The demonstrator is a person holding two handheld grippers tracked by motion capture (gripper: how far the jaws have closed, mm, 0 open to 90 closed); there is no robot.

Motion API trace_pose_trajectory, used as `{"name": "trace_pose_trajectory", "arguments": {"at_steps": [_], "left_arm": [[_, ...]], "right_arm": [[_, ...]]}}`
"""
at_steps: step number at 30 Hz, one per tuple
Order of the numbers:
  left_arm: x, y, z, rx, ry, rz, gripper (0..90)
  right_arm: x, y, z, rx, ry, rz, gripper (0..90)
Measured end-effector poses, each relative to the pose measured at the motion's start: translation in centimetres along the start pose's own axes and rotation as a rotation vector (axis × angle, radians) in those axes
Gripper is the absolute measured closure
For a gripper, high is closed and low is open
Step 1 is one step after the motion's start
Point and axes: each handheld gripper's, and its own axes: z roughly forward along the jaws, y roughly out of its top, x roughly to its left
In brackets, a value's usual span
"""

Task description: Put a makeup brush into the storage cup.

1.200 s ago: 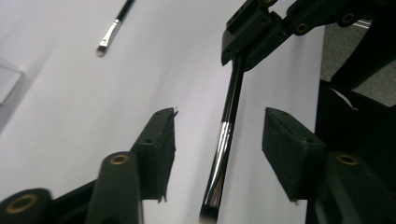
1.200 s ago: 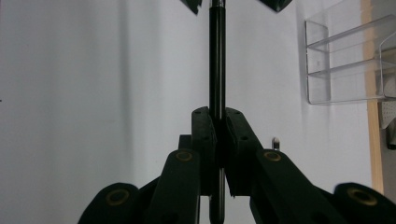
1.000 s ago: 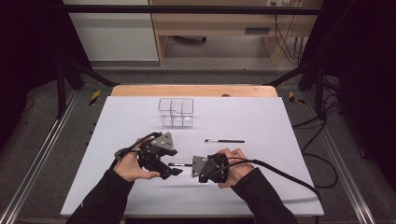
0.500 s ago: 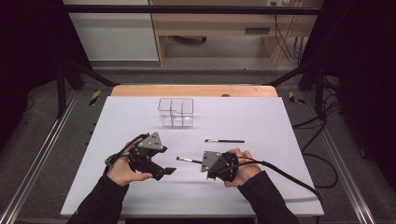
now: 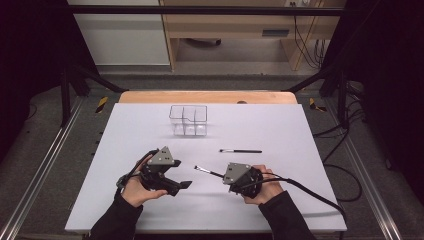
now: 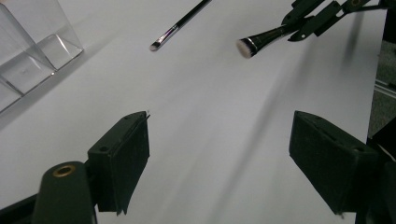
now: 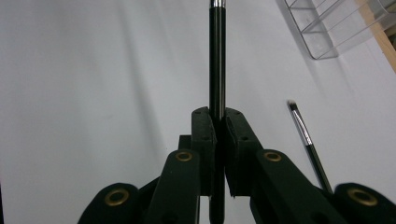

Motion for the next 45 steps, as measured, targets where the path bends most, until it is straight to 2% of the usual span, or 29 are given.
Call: {"name": "trace_pose_trajectory", "arguments": {"at_steps": [6, 13, 16, 21, 29, 34, 45], "left_arm": [[-0.3, -0.4, 0.4, -0.039, 0.001, -0.029, 19.6], [-0.7, -0.4, 0.6, -0.093, 0.005, -0.058, 19.7], [-0.9, -0.5, 0.7, -0.115, 0.001, -0.073, 20.6], [-1.0, -0.7, 1.2, -0.124, 0.0, -0.093, 20.6], [-0.9, -0.9, 1.4, -0.189, 0.015, -0.15, 22.8], [-0.9, -0.9, 1.5, -0.226, 0.006, -0.185, 23.2], [-1.6, -0.1, 1.9, -0.274, -0.01, -0.205, 23.8]], "right_arm": [[0.2, -0.9, 0.2, -0.042, 0.008, 0.055, 84.2], [0.3, -1.9, 0.3, -0.103, 0.023, 0.154, 84.2], [0.3, -2.2, 0.4, -0.096, 0.012, 0.171, 84.1], [0.6, -2.3, 0.8, -0.104, -0.001, 0.191, 84.1], [0.8, -2.5, 0.9, -0.155, 0.01, 0.261, 84.1], [0.7, -2.6, 0.9, -0.185, 0.018, 0.294, 84.1], [0.5, -2.5, 0.8, -0.209, -0.006, 0.331, 84.1]]}}
